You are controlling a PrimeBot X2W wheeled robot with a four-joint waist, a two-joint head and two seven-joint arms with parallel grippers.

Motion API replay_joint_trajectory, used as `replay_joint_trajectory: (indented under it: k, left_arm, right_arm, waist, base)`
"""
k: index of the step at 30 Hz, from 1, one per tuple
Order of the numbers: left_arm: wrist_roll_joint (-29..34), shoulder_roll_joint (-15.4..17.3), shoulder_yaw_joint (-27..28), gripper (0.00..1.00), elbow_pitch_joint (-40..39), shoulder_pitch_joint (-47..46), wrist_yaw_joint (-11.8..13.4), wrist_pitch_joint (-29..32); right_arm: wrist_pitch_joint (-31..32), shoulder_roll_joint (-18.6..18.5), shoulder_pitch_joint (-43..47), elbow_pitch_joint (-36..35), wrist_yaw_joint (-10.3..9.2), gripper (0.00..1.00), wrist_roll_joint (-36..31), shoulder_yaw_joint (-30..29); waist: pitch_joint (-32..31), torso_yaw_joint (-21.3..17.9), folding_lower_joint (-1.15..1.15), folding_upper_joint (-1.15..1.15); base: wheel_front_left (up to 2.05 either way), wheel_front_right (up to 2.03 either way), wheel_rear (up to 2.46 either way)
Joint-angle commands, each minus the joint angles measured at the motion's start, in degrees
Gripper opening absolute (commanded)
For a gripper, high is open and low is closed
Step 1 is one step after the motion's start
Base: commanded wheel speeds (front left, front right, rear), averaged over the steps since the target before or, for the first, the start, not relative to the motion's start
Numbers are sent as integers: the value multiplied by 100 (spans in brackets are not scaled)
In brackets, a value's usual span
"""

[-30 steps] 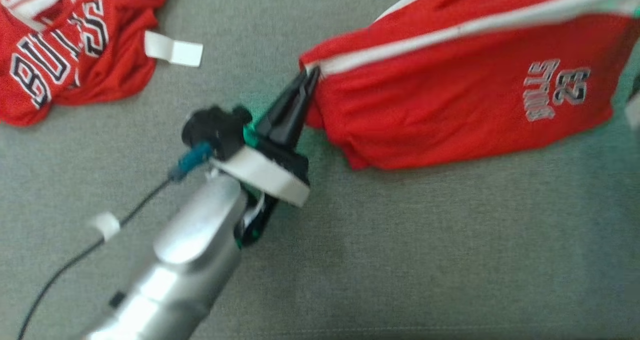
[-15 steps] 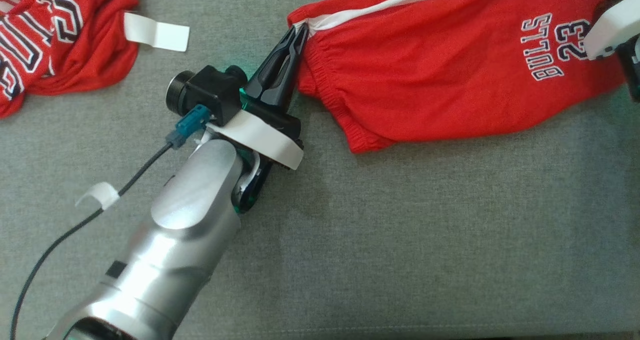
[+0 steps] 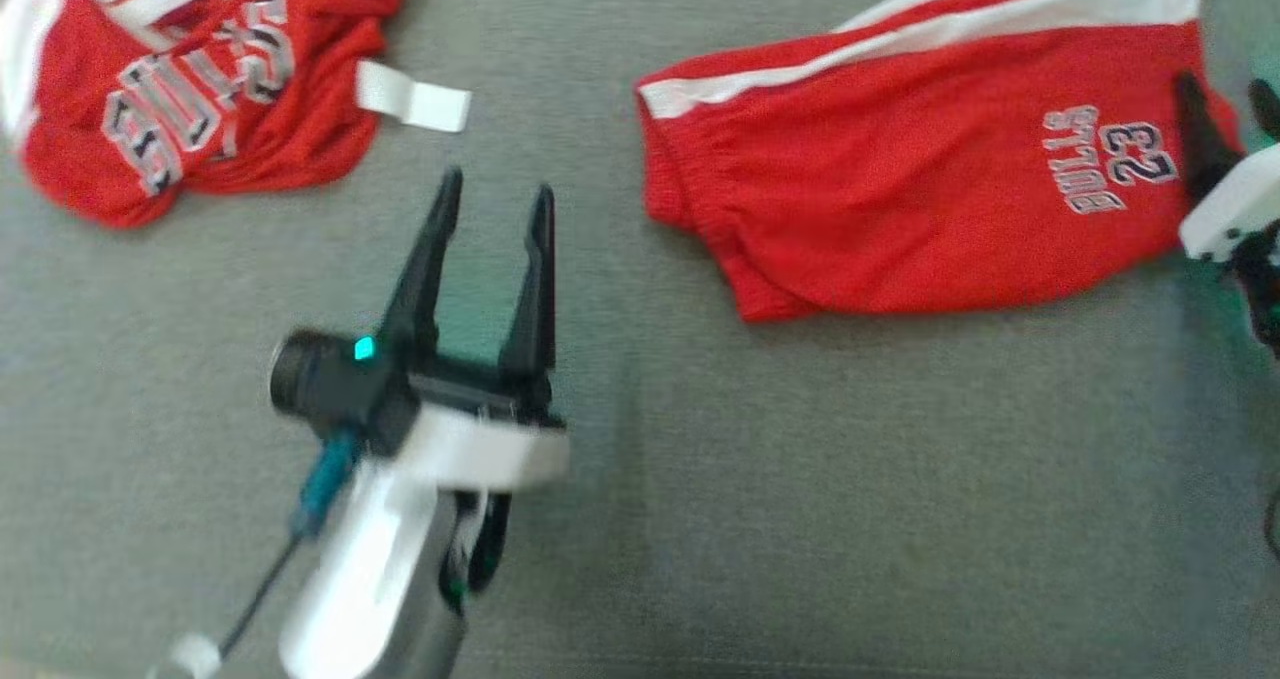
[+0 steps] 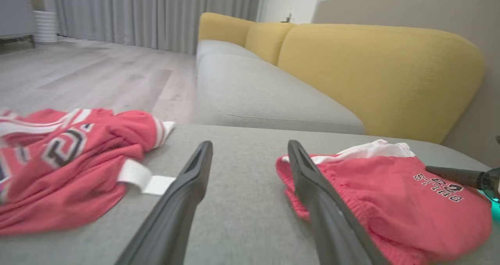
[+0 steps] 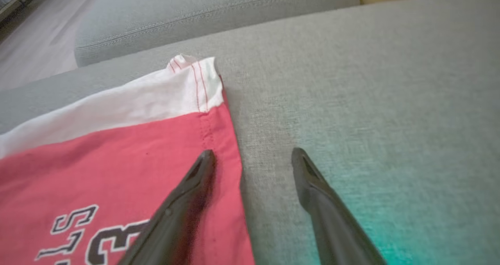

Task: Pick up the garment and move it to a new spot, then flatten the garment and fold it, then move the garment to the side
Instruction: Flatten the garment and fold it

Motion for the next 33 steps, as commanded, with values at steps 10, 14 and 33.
replay_joint_trajectory:
  k: [10, 14, 33]
  left_arm:
    - [480, -108, 434, 100, -1090, 1015, 44, -28]
    - [499, -113, 483, 100, -1191, 1077, 58, -28]
    - [454, -115, 456, 100, -823, 1161, -343, -28]
  right_arm:
    - [608, -363, 554, -253, 39, 0, 752, 414]
    - [330, -596, 619, -156, 39, 0, 744, 408]
    - [376, -958, 628, -1429, 39, 0, 933, -62]
  waist:
    - [-366, 688, 1, 0]
    - [-492, 574, 1, 0]
    - [-669, -546, 1, 0]
  base:
    - [0, 0, 0]
    - [0, 0, 0]
    - [0, 0, 0]
